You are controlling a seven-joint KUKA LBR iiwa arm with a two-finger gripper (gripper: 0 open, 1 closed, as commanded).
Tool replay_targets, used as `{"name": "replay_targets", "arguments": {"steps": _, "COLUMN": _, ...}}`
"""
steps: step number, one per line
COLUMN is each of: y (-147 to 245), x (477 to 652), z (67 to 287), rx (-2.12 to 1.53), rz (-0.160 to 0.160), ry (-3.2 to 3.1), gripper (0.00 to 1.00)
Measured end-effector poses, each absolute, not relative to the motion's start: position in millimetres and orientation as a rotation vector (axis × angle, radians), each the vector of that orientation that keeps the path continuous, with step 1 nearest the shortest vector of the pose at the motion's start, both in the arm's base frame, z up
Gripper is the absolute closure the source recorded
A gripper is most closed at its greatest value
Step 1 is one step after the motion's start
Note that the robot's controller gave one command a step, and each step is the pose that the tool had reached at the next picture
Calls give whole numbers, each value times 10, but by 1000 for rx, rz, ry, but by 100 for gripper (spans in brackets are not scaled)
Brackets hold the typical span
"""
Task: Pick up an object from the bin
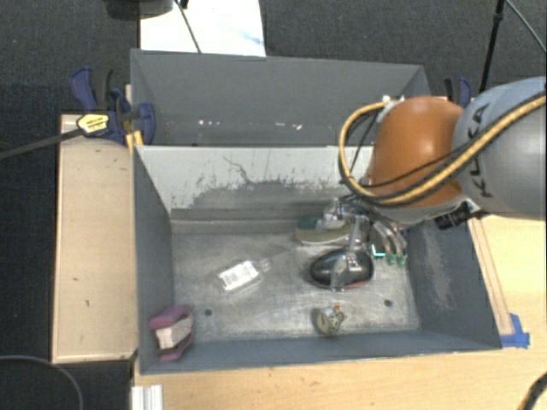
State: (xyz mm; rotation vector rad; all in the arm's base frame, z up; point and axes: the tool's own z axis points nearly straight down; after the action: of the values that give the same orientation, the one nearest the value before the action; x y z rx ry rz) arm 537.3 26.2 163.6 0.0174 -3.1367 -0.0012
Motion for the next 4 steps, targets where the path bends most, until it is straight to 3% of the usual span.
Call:
{"name": "replay_targets", "arguments": {"steps": 1, "y": -67, "x": 5541, "z": 964, "rx": 34, "rz": -9, "ry": -3170, "gripper": 0}}
{"name": "replay_targets", "arguments": {"steps": 2, "y": -395, "x": 5766, "z": 1021, "rx": 11, "rz": -5, "ry": -3144, "gripper": 0}}
{"name": "replay_targets", "arguments": {"steps": 3, "y": -344, "x": 5742, "z": 1017, "rx": -628, "rz": -9, "ry": -3077, "gripper": 0}}
{"name": "replay_targets", "arguments": {"steps": 4, "y": -409, "x": 5813, "z": 897, "rx": -899, "rz": -23, "ry": -3023, "gripper": 0}}
